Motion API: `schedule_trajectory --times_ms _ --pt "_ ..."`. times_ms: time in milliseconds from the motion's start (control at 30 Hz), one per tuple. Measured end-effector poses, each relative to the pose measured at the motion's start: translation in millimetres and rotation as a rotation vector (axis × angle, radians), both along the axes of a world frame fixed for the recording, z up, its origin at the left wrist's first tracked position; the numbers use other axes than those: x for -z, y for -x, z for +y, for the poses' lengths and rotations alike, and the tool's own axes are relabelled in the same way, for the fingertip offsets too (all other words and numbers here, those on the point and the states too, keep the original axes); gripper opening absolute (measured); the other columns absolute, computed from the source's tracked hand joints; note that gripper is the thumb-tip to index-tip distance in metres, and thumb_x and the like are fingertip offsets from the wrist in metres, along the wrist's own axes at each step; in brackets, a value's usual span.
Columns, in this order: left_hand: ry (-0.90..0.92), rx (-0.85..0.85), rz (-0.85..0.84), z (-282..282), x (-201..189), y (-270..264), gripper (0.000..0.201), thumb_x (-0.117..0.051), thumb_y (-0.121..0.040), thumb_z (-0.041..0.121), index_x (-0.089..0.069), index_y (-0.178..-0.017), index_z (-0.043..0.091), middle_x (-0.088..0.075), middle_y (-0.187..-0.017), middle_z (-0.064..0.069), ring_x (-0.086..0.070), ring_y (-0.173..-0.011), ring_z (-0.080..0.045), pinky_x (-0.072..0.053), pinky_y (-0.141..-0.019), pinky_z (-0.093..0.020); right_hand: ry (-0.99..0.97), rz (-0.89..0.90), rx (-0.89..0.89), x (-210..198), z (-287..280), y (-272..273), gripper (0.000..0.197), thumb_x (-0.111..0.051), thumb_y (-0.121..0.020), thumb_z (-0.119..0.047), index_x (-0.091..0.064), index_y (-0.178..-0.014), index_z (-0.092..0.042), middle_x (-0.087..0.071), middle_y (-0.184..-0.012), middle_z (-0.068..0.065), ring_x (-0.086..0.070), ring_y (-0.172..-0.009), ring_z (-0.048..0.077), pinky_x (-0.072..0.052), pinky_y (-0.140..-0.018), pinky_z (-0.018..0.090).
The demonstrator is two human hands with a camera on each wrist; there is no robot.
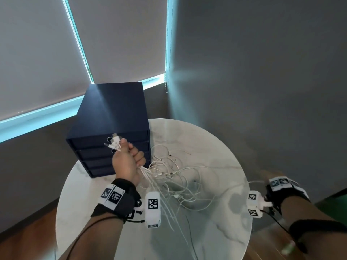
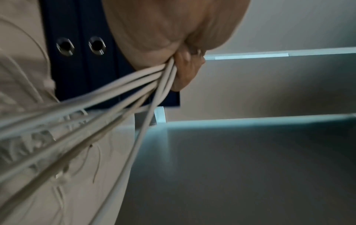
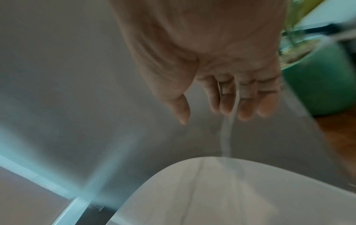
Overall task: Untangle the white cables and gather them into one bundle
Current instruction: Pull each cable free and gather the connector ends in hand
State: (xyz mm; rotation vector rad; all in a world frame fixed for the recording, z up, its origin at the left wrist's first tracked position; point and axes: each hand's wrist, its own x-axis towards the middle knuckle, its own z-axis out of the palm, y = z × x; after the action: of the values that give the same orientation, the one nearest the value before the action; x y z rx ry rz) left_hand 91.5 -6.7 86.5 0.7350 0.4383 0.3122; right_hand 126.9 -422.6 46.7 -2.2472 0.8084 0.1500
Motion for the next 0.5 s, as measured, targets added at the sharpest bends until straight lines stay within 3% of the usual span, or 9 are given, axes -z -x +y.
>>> schedule_trajectory --times_ms 67,100,133,233,300,367,433,500 --pt "-0.02 0.087 -0.019 -25.4 -8.8 -4.8 0.04 -0.04 -0.106 0.04 -0.043 -0.071 0.02 -0.029 -0.05 0.009 -0.021 -0.038 -0.005 -0.017 -0.033 -0.017 -0.188 -0.033 -0.109 -23.7 41.9 1.2 0.069 -0.08 -0.073 -0.038 -0.056 -0.132 -0.012 -0.065 -0.12 0.017 -0.066 -0.102 0.035 -0.054 -0.081 0.044" --pt "-0.02 0.131 -0.026 -39.0 -12.9 -7.2 0.04 -0.04 -0.105 0.042 -0.043 -0.072 0.019 -0.03 -0.05 0.009 -0.021 -0.037 -0.005 -0.017 -0.033 -0.017 -0.284 -0.061 -0.144 -33.7 63.2 -2.4 0.058 -0.078 -0.077 -0.042 -0.064 -0.118 -0.003 -0.071 -0.101 0.016 -0.068 -0.088 0.032 -0.051 -0.074 0.042" --pt "-0.017 0.173 -0.032 -51.7 -17.0 -9.3 0.041 -0.04 -0.105 0.043 -0.044 -0.072 0.019 -0.03 -0.05 0.008 -0.021 -0.037 -0.005 -0.017 -0.033 -0.017 -0.397 -0.089 -0.263 -45.7 89.9 -4.7 0.054 -0.074 -0.079 -0.047 -0.067 -0.11 -0.002 -0.072 -0.092 0.013 -0.069 -0.084 0.029 -0.051 -0.075 0.041" --pt "-0.003 0.256 -0.059 -80.7 -28.4 -14.1 0.04 -0.041 -0.105 0.042 -0.044 -0.073 0.017 -0.028 -0.051 0.007 -0.021 -0.038 -0.006 -0.019 -0.033 -0.018 -0.644 -0.074 -0.73 -72.1 160.2 8.5 0.036 -0.069 -0.086 -0.038 -0.068 -0.112 -0.012 -0.073 -0.108 0.008 -0.068 -0.106 0.025 -0.048 -0.094 0.039" --pt "0.03 0.261 -0.093 -85.5 -34.7 -16.9 0.039 -0.042 -0.105 0.04 -0.045 -0.074 0.017 -0.027 -0.052 0.007 -0.021 -0.039 -0.006 -0.02 -0.033 -0.018 -0.786 0.005 -0.95 -72.3 189.3 20.6 0.023 -0.069 -0.086 -0.022 -0.069 -0.106 -0.009 -0.071 -0.105 0.014 -0.067 -0.097 0.028 -0.05 -0.092 0.039" --pt "0.035 0.234 -0.136 -75.6 -39.8 -18.4 0.039 -0.041 -0.105 0.04 -0.045 -0.074 0.017 -0.028 -0.052 0.007 -0.022 -0.039 -0.005 -0.018 -0.034 -0.017 -0.733 0.088 -1.07 -63.0 204.6 27.1 0.009 -0.069 -0.087 -0.018 -0.069 -0.086 -0.01 -0.067 -0.079 0.012 -0.063 -0.072 0.025 -0.052 -0.073 0.033" --pt "0.032 0.186 -0.168 -55.1 -41.9 -18.5 0.04 -0.039 -0.106 0.041 -0.044 -0.074 0.018 -0.027 -0.052 0.008 -0.021 -0.04 -0.004 -0.017 -0.035 -0.018 -0.61 0.109 -1.068 -48.7 202.0 28.0 0.028 -0.068 -0.089 -0.033 -0.061 -0.069 -0.014 -0.056 -0.057 0.003 -0.052 -0.051 0.021 -0.044 -0.054 0.027" --pt "0.065 0.122 -0.183 -30.4 -40.6 -17.2 0.04 -0.04 -0.105 0.043 -0.044 -0.072 0.02 -0.027 -0.053 0.009 -0.02 -0.04 -0.005 -0.017 -0.034 -0.018 -0.549 0.084 -0.992 -39.4 184.3 24.7 0.038 -0.067 -0.088 -0.041 -0.053 -0.059 -0.022 -0.043 -0.049 -0.001 -0.04 -0.042 0.018 -0.036 -0.049 0.028"
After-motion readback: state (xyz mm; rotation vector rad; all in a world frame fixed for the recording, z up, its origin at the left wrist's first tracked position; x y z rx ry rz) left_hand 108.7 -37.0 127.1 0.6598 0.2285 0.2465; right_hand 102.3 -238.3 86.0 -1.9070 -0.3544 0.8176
